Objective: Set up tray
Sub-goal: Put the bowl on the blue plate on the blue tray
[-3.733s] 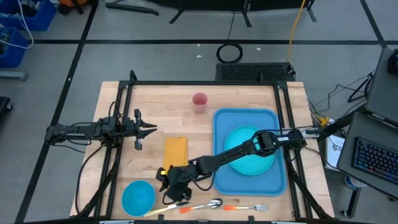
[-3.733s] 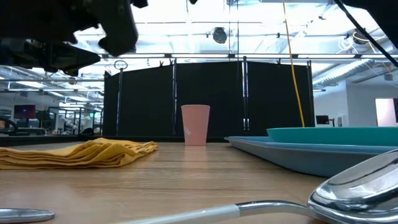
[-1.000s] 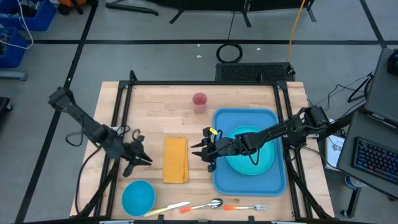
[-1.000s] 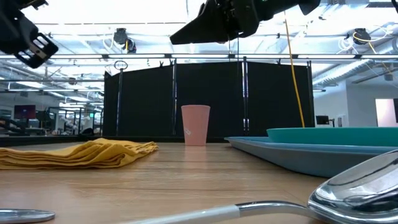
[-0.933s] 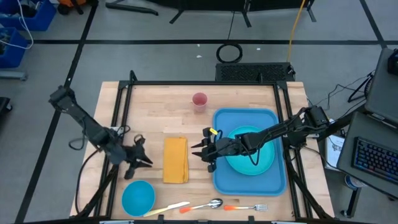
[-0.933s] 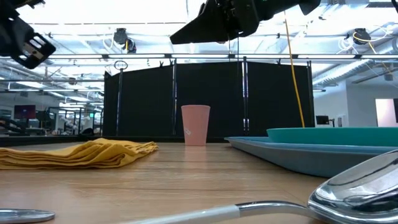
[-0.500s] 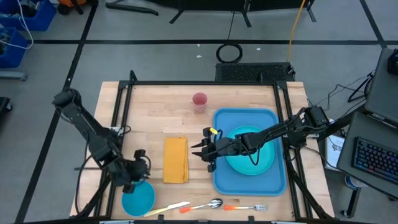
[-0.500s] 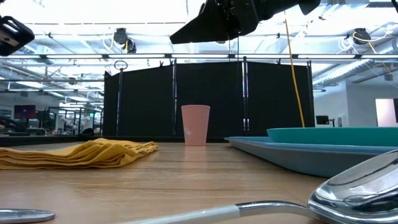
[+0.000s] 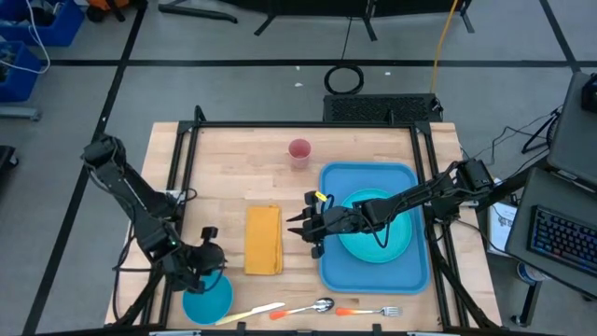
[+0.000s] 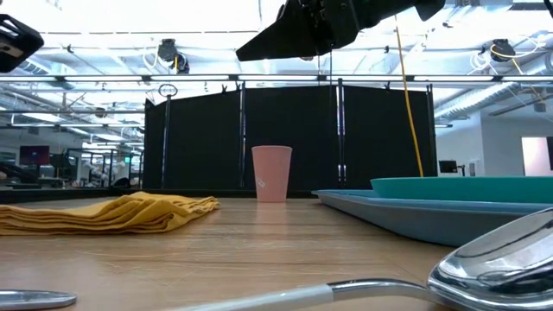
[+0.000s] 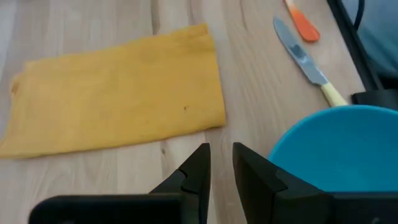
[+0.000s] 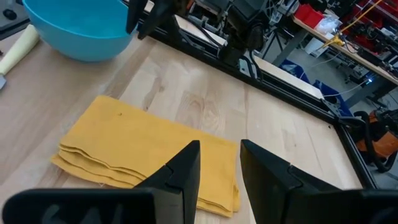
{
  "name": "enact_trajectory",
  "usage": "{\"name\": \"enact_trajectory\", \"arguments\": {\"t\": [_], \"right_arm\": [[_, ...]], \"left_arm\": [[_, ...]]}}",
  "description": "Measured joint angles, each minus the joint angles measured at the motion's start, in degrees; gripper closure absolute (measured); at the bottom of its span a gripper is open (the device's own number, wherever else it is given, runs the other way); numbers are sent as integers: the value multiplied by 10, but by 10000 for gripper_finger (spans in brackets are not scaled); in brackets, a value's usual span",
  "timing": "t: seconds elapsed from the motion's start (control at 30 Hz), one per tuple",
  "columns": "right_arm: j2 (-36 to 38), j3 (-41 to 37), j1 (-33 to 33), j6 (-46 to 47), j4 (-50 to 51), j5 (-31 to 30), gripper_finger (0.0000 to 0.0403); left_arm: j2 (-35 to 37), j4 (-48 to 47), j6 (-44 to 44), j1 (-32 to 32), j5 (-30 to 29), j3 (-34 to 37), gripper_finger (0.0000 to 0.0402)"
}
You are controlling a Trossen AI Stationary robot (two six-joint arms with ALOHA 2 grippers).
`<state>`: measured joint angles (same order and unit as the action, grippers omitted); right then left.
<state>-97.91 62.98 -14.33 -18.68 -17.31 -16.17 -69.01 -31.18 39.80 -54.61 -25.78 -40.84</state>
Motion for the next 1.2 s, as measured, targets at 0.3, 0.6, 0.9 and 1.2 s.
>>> {"name": "enact_trajectory", "arguments": {"t": [0.3,0.6,0.9,1.2], "right_arm": [[0,0,0,0,0,0,298],[0,0,0,3,0,0,298],[0,0,0,7,0,0,298],[0,0,0,11,-1,0,298]], "left_arm": [[0,30,-14,-36,-23,0,246],[0,37,2,-60,18,0,229],[-3,-40,55,-57,17,0,229],[-50,-49,72,-48,34,1,229]]}}
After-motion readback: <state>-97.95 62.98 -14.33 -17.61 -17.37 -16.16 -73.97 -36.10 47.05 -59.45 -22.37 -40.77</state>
